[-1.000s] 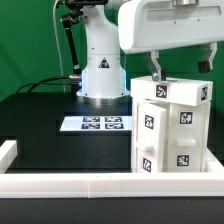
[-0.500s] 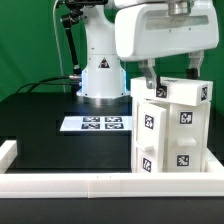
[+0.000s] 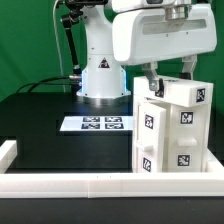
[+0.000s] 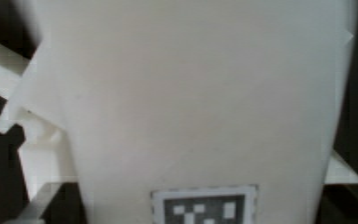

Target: Assemble cabinet

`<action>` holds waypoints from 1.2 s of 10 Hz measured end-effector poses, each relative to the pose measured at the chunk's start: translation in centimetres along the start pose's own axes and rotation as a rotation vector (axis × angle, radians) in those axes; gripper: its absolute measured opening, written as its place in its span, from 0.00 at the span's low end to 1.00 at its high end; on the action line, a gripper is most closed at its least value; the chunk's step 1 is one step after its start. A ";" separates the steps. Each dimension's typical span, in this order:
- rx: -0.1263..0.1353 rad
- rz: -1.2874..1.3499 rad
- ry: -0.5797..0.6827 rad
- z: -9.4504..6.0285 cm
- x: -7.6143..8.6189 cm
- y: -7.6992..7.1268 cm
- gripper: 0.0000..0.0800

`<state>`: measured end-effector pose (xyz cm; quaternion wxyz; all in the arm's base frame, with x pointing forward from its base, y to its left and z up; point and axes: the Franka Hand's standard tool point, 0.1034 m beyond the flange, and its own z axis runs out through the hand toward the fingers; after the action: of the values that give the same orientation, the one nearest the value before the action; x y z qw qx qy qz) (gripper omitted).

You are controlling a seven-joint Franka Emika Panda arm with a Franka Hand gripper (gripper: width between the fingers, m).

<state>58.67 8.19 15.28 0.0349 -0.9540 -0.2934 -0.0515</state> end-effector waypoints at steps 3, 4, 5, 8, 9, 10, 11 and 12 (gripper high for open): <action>0.001 0.094 0.001 0.0 0.0 0.0 0.70; 0.001 0.197 0.001 0.0 -0.1 0.2 0.70; -0.002 0.297 0.009 0.0 0.0 0.2 0.70; -0.017 0.573 0.045 0.0 0.2 0.6 0.70; -0.018 0.631 0.049 0.0 0.3 0.7 0.70; -0.019 0.632 0.051 -0.1 0.4 0.8 0.70; -0.016 0.738 0.054 -0.1 0.4 0.8 0.70; -0.015 0.807 0.057 -0.1 0.5 0.8 0.70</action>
Offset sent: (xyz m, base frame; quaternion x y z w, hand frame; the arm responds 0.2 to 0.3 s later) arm 0.0029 -0.0055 -0.0005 0.0121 0.0055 0.2135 0.9768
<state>59.50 7.76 15.41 0.0536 -0.9909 0.1062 -0.0622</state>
